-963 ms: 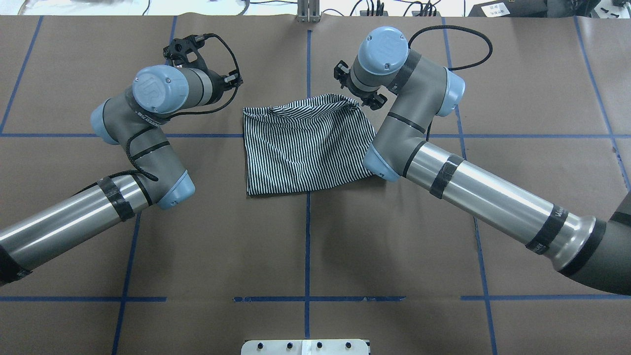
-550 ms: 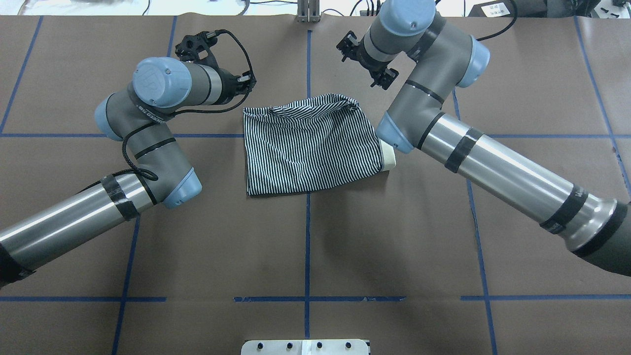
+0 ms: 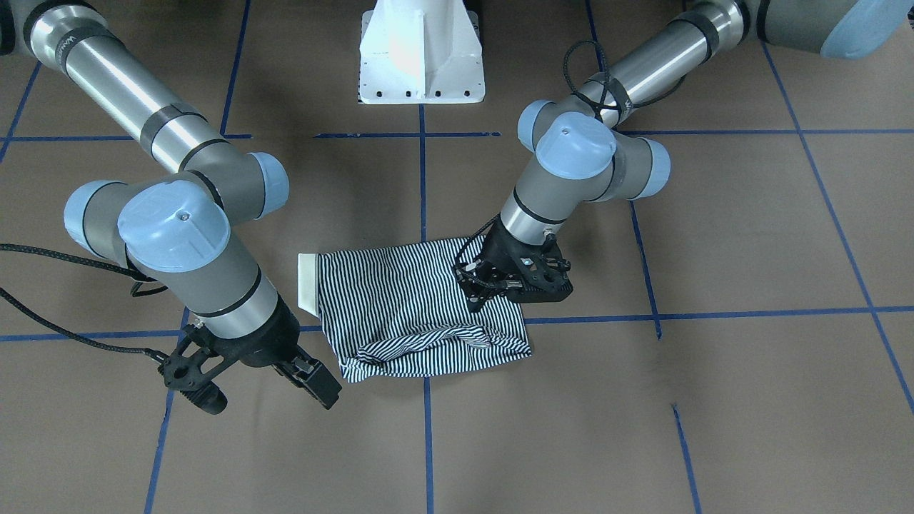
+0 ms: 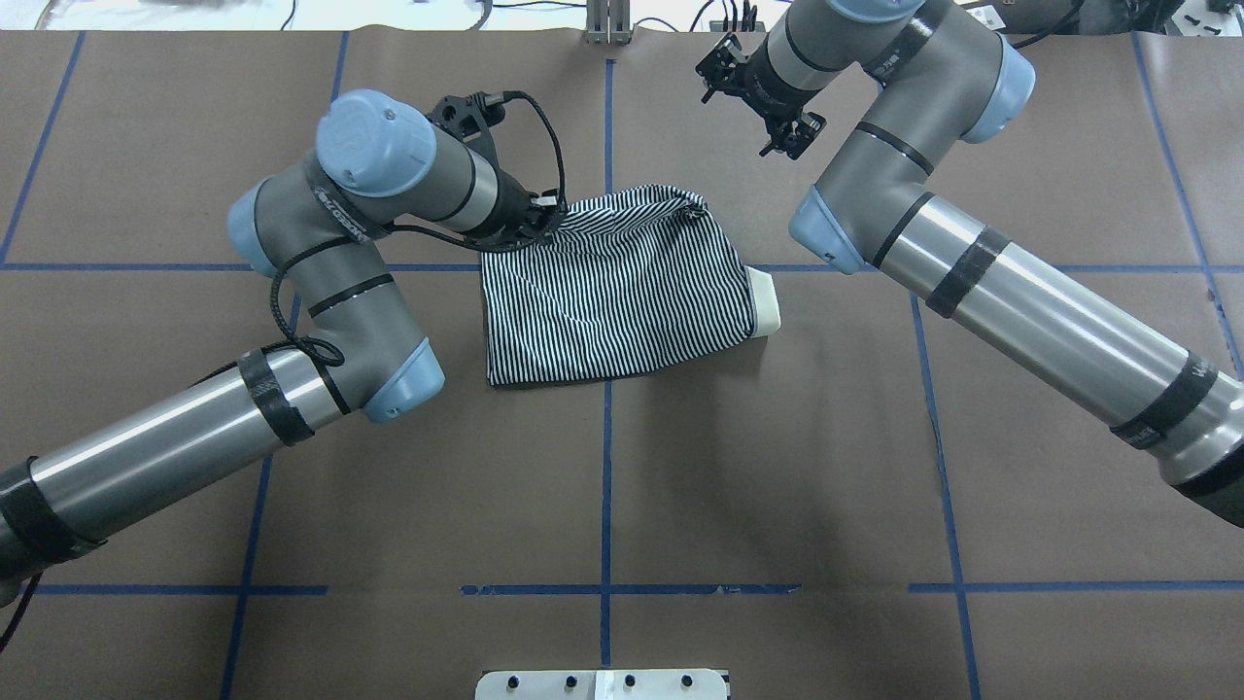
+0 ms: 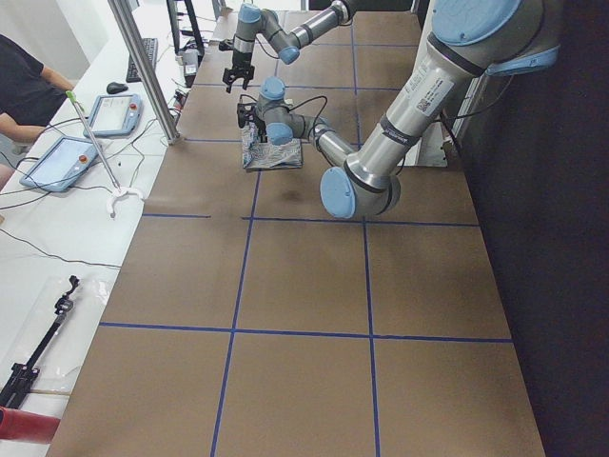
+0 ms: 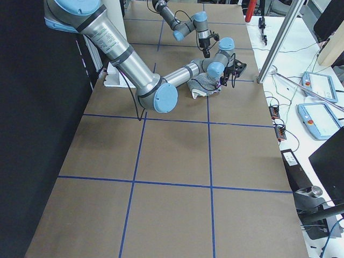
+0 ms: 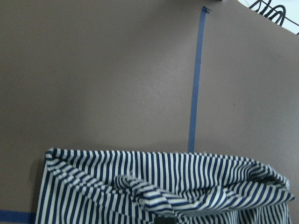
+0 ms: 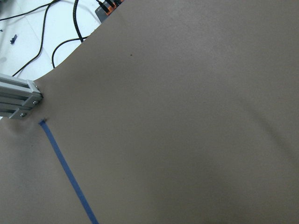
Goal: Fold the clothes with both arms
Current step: 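Release the shirt and raise both grippers away from it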
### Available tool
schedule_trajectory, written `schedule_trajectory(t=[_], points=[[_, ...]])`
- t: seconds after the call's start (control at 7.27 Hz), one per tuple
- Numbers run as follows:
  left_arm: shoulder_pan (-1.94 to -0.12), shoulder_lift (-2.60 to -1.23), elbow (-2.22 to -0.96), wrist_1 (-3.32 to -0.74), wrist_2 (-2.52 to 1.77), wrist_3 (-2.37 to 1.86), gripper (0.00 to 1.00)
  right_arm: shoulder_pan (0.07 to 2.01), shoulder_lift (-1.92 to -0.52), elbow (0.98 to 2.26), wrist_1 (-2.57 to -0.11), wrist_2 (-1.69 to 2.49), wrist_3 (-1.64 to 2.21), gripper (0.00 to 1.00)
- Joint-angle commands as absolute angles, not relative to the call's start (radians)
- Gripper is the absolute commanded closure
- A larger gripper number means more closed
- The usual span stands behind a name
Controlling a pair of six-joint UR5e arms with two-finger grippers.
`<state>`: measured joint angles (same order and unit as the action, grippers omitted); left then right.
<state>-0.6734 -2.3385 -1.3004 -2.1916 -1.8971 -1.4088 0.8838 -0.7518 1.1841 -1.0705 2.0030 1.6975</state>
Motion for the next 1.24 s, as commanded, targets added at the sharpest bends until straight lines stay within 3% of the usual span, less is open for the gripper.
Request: schedule_trajectory(t=[0.0, 0.28, 0.41, 0.55, 0.83, 0.96, 1.1], points=[[-0.638, -2.388, -1.214, -2.177, -1.852, -1.365, 1.00, 0.870, -0.765, 1.189, -1.069, 1.999, 1.689, 0.00], [-0.656, -2.437, -1.105, -2.244, -1.748, -1.306, 1.00, 0.859, -0.781, 1.189, -1.066, 1.997, 1.687, 0.00], [-0.690, -2.477, -0.953, -2.402, -1.741, -1.305, 1.00, 0.854, -0.790, 1.193, -1.065, 1.997, 1.687, 0.00], [-0.733, -2.509, -0.895, -2.433, -1.743, -1.301, 1.00, 0.850, -0.792, 1.196, -1.065, 1.991, 1.690, 0.00], [-0.805, -2.508, -0.913, -2.436, -1.767, -1.265, 1.00, 0.833, -0.804, 1.215, -1.065, 1.968, 1.698, 0.00], [-0.821, -2.469, -1.014, -2.421, -1.820, -1.267, 1.00, 0.830, -0.802, 1.218, -1.065, 1.956, 1.701, 0.00], [-0.842, -2.306, -1.189, -2.421, -1.892, -1.259, 1.00, 0.831, -0.830, 1.265, -1.066, 1.954, 1.694, 0.00]])
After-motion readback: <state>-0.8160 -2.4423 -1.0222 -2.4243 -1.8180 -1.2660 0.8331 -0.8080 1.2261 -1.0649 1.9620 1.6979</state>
